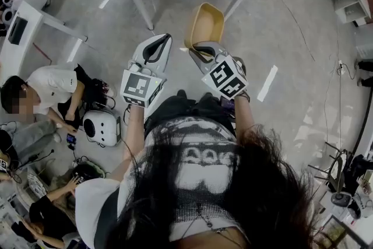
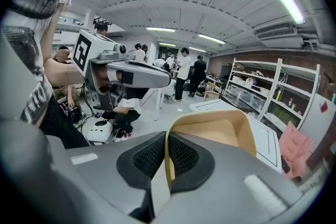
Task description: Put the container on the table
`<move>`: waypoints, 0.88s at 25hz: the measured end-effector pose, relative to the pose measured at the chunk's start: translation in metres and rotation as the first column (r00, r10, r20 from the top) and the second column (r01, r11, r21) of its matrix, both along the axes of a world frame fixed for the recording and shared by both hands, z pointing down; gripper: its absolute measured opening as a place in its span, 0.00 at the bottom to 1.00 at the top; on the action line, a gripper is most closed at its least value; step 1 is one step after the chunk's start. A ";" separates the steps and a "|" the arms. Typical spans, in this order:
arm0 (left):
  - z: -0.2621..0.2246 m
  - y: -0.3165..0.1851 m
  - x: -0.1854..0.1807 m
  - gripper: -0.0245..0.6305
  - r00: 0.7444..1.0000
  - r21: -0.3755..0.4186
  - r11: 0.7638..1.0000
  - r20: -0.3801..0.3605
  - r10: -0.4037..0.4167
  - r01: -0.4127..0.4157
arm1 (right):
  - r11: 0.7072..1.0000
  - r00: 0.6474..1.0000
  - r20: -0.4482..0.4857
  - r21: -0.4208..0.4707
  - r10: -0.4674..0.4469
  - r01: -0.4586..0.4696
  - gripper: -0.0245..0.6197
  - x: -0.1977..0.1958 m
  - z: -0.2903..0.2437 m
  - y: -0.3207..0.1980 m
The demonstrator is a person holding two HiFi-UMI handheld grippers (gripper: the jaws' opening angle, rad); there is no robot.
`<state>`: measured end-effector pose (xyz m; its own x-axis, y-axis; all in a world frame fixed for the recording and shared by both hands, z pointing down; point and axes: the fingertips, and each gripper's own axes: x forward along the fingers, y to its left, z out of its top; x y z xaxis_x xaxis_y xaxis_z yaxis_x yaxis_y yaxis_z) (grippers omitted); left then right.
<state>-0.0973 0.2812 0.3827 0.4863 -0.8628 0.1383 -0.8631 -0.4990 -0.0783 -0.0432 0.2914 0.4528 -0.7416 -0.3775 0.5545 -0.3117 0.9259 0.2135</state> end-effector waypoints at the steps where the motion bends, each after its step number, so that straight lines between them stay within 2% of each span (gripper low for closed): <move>1: 0.000 -0.001 -0.002 0.04 1.000 0.002 1.000 -0.003 0.005 -0.005 | 1.000 1.000 -0.001 -0.001 0.004 -0.004 0.06 -0.002 0.000 0.000; 6: -0.001 -0.010 -0.001 0.04 0.999 0.019 1.000 -0.021 0.024 -0.024 | 1.000 1.000 -0.015 -0.003 0.019 -0.019 0.06 -0.002 0.003 -0.007; 13: 0.008 -0.039 0.011 0.04 0.999 0.000 1.000 -0.026 0.028 -0.028 | 1.000 1.000 -0.015 -0.015 0.021 -0.022 0.06 0.008 0.011 -0.039; 17: 0.018 -0.075 0.016 0.04 1.000 -0.004 1.000 -0.026 0.010 -0.010 | 1.000 1.000 -0.013 -0.024 0.007 -0.007 0.06 0.015 0.024 -0.078; 22: 0.026 -0.145 0.014 0.04 0.999 -0.018 1.000 -0.029 -0.026 0.026 | 0.999 1.000 -0.024 -0.042 -0.020 0.019 0.06 0.018 0.032 -0.151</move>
